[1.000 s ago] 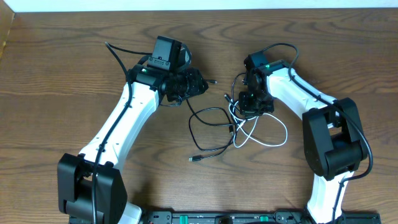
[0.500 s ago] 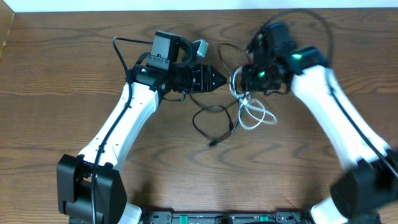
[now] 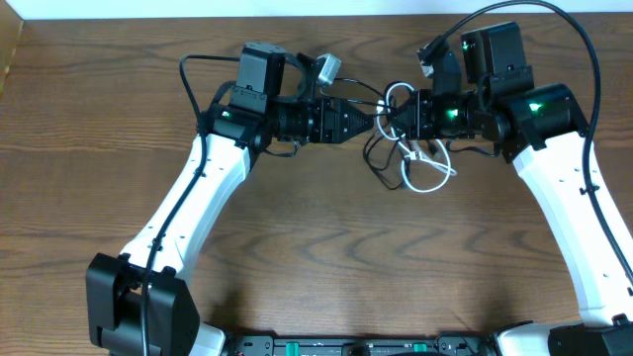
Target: Untangle cables
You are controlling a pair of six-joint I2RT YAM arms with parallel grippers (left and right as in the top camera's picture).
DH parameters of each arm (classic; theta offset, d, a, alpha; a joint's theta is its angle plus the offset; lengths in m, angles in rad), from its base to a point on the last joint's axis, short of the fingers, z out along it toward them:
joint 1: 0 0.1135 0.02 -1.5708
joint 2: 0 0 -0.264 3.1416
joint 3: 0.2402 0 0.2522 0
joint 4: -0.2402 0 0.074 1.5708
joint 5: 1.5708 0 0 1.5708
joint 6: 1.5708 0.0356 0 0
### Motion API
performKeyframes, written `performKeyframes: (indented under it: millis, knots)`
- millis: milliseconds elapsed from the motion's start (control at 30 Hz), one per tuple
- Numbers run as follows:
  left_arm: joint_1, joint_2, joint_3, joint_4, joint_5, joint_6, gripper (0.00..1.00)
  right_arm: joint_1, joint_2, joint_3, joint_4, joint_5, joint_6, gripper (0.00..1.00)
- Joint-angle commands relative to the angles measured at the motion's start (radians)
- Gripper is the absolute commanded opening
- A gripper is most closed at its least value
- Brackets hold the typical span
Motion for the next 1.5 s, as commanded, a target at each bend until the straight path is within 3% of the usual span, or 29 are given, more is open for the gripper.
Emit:
performKeyframes:
  millis: [0,267,433,700,833,1033,1200,1333,1467]
  knots:
    - [-0.026,-0.019,0.005,0.008,-0.068,-0.045,0.58,-0.003,-0.015,0.005,0.003,-0.093,0.016,0.01]
    - [-0.077,-0.017,0.005,0.035,-0.287,-0.253,0.58,-0.003,-0.016,0.005,0.002,-0.139,0.022,0.01]
    - [-0.098,-0.006,0.005,0.087,-0.401,-0.466,0.62,-0.003,-0.016,0.005,0.003,-0.143,0.055,0.01]
    - [-0.146,0.035,0.005,0.161,-0.484,-0.664,0.63,-0.003,-0.026,0.007,0.029,-0.203,0.077,0.01]
    - [-0.177,0.045,0.005,0.191,-0.48,-0.663,0.63,-0.004,-0.031,0.007,0.036,-0.201,0.081,0.01]
    - [-0.167,0.045,0.005,0.147,-0.465,-0.514,0.61,-0.051,-0.031,0.007,-0.002,-0.167,0.072,0.01]
    - [-0.145,0.045,0.005,0.082,-0.465,-0.426,0.39,-0.096,-0.031,0.006,-0.093,0.063,0.069,0.01]
    - [-0.143,0.045,0.005,0.025,-0.466,-0.354,0.28,-0.097,-0.031,-0.008,-0.169,0.292,0.073,0.06]
    - [-0.142,0.045,0.005,-0.101,-0.519,-0.308,0.25,-0.096,-0.03,-0.066,-0.181,0.331,0.072,0.16]
